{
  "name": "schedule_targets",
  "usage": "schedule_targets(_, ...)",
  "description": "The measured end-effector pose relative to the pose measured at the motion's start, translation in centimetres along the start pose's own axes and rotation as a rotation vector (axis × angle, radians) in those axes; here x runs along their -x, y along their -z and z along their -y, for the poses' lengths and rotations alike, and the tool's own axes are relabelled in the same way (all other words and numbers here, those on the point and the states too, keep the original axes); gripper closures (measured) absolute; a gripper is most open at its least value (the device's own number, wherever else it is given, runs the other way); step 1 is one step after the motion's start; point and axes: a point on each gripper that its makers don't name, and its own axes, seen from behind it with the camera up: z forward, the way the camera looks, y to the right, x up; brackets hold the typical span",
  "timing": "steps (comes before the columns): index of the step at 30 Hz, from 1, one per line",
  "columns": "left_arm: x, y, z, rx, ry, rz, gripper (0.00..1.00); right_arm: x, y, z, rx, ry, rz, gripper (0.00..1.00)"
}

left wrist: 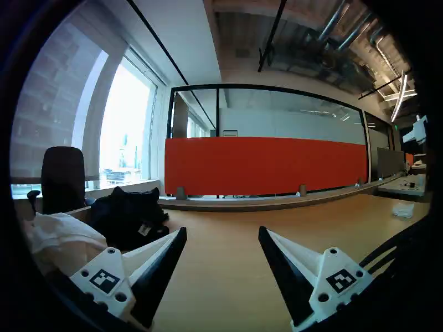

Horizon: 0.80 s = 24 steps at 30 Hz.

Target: Fold towel

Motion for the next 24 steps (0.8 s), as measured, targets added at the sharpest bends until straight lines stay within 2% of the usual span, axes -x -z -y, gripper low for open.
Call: schedule_targets(24, 1.3, -0.2, -0.1, 0.007, -0.008, 0.043, 0.04, 0.3, -0.3, -0.9, 0.000, -0.010, -0.002, 0.01)
